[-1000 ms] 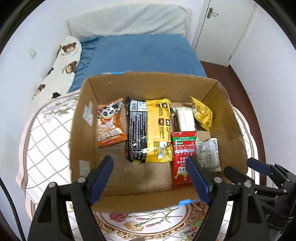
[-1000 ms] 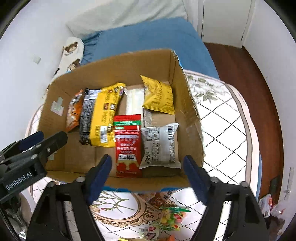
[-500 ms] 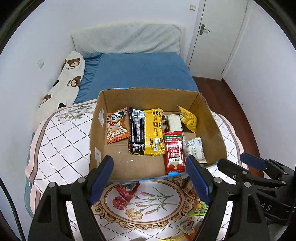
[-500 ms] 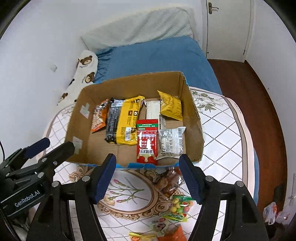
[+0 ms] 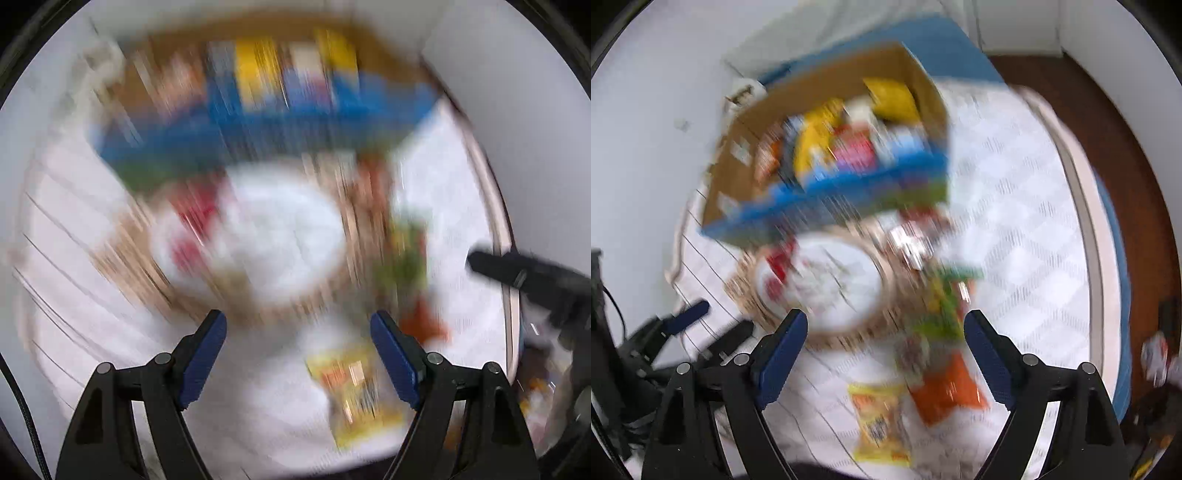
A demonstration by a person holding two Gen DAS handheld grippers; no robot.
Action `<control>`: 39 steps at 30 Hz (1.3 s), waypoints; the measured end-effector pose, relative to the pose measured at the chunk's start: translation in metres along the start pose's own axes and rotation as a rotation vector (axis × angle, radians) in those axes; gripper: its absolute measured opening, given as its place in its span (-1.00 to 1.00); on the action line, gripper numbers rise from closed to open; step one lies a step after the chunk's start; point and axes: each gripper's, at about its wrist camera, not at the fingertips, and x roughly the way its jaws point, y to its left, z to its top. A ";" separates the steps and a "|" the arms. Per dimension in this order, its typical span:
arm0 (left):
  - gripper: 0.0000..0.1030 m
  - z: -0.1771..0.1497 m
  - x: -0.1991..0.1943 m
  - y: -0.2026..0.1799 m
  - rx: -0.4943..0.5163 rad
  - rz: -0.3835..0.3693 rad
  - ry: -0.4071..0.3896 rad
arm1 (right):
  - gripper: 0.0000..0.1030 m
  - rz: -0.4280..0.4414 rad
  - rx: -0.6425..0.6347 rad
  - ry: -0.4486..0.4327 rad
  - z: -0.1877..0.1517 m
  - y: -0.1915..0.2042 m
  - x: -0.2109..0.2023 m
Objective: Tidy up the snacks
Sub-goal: 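Grasp the yellow egg-biscuit bag with left gripper while right grasps orange chip bag, then carry both bags into the cardboard box and open both grippers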
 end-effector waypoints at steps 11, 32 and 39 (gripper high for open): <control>-0.01 -0.054 0.164 -0.029 -0.140 -0.199 0.481 | 0.73 0.091 0.400 0.207 -0.086 -0.091 0.090; 0.07 -0.023 0.133 0.035 -0.188 0.071 0.140 | 0.32 -0.272 -0.259 0.271 -0.070 -0.006 0.157; 0.14 -0.030 0.140 0.045 -0.211 0.044 0.145 | 0.39 -0.188 -0.002 0.243 -0.076 -0.044 0.153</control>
